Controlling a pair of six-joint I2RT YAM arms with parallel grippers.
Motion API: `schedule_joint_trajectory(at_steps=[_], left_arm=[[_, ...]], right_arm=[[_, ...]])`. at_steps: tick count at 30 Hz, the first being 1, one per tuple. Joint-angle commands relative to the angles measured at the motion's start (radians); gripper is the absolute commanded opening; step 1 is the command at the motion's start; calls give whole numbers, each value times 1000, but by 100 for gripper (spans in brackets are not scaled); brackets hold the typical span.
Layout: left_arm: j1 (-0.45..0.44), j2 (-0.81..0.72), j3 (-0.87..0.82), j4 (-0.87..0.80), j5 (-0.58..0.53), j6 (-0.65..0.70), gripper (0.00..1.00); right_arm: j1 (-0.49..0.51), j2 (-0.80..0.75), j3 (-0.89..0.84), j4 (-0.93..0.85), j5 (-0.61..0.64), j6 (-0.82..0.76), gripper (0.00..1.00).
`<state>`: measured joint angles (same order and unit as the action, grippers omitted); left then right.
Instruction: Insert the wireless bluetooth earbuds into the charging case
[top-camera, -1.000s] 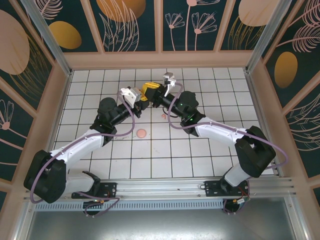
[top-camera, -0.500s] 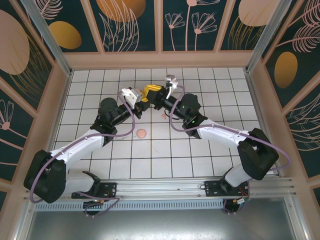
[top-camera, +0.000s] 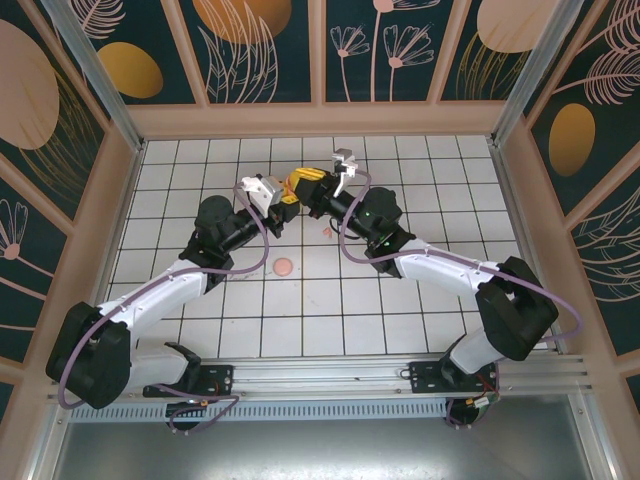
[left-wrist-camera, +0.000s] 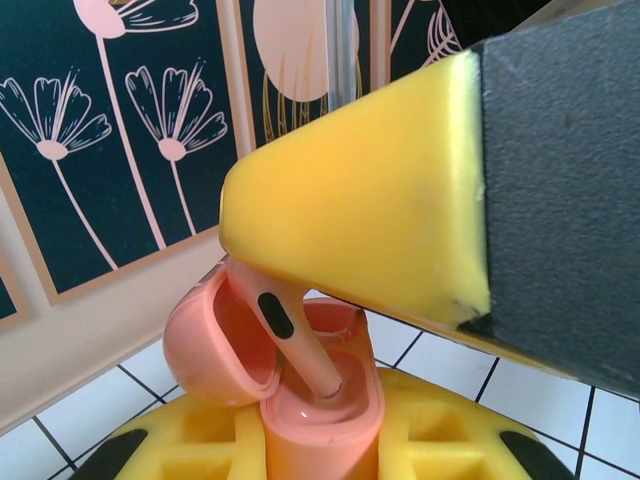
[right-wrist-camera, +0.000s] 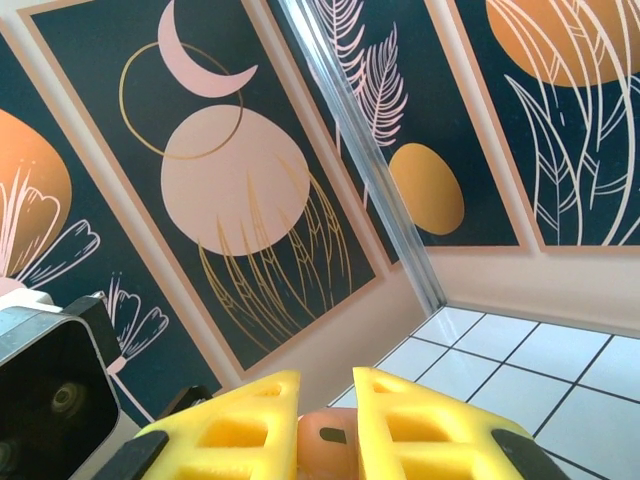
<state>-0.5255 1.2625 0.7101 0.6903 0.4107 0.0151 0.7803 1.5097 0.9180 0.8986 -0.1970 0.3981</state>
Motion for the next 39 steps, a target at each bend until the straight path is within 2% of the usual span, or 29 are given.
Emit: schedule_joint_trajectory(at_steps=[1,10,20,32,39], left_arm=[[-18,-81,43,233,76,-28,0],[-16,-81,49,226,80,-22,0],[-17,-90,48,216,75,-15,0],[-18,-99,44,218,70,-26,0],[-18,-97,48,218,72,-25,0]], right_arm=[[5,40,-37,-151,2,11,18],[34,77,24,-227,-51,-50,18],[45,89,19,-253,-5,-58,17],[37,69,-13,-250,49,-21,28],[36,75,-7,-260,34,-22,29]])
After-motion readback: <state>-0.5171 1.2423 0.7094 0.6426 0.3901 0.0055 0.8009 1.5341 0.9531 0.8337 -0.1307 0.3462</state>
